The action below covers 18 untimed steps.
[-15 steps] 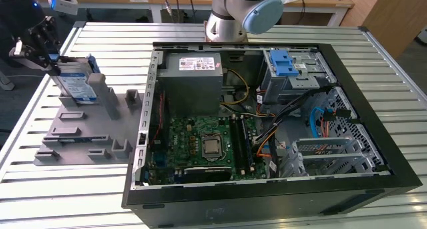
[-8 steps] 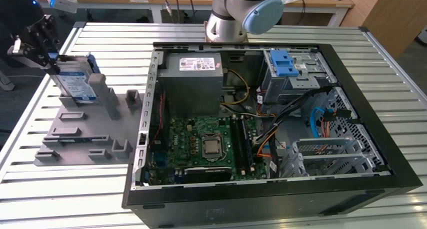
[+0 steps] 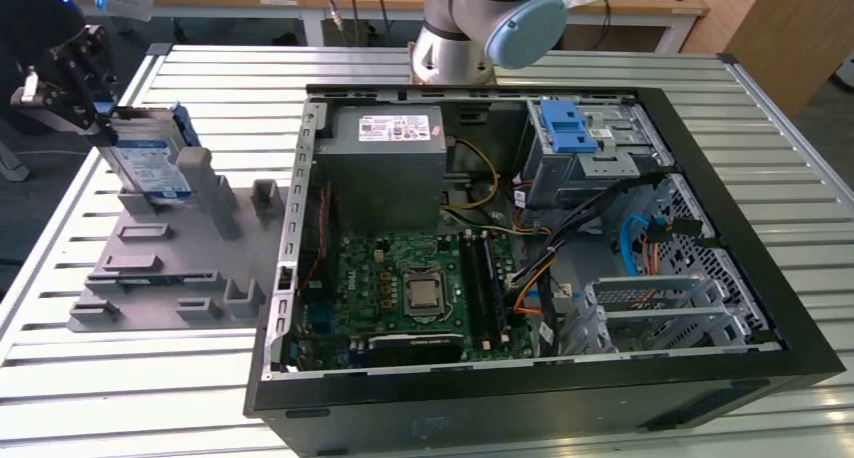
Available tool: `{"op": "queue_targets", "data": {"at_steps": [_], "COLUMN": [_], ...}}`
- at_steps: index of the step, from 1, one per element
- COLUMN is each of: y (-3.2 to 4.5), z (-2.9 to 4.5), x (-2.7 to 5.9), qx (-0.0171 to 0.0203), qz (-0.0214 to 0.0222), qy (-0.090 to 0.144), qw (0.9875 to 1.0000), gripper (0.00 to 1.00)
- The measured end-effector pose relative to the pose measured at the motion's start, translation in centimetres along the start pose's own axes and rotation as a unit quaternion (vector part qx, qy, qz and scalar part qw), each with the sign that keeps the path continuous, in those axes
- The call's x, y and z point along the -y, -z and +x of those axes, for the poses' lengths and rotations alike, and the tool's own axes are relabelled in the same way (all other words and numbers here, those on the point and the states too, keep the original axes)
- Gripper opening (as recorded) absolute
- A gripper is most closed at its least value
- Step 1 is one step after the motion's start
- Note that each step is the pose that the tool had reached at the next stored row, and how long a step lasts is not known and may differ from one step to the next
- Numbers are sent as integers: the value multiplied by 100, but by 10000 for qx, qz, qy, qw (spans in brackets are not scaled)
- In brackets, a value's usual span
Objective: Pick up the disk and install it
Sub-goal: 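Pick up the disk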
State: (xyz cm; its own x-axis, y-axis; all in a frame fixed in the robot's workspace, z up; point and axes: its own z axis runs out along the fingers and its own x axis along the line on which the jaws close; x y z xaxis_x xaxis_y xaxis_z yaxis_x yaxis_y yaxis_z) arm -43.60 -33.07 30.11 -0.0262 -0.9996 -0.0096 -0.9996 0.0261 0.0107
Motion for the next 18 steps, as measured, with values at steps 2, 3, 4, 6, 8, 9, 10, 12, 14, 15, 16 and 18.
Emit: {"op": "queue_targets", "data": {"at_steps": [2,3,4,6,8,9,10,12,14,15,16,18], "y": [15,22,29,41,53,60,67,80,93,100,108,123], "z": [0,0,0,0,-1,-1,-1,-1,-1,-1,-1,-1], "x": [0,0,-1,-1,-1,-1,-1,-1,-1,-1,-1,-1], "qx": [0,0,0,0,0,0,0,0,0,0,0,0], "qz": [1,1,2,3,3,3,3,3,3,3,3,3], "qy": [0,0,0,0,0,0,0,0,0,0,0,0], "qw": [10000,10000,10000,10000,10000,10000,10000,10000,10000,10000,10000,10000], "gripper": [36,36,36,36,36,36,36,36,36,36,36,36]}}
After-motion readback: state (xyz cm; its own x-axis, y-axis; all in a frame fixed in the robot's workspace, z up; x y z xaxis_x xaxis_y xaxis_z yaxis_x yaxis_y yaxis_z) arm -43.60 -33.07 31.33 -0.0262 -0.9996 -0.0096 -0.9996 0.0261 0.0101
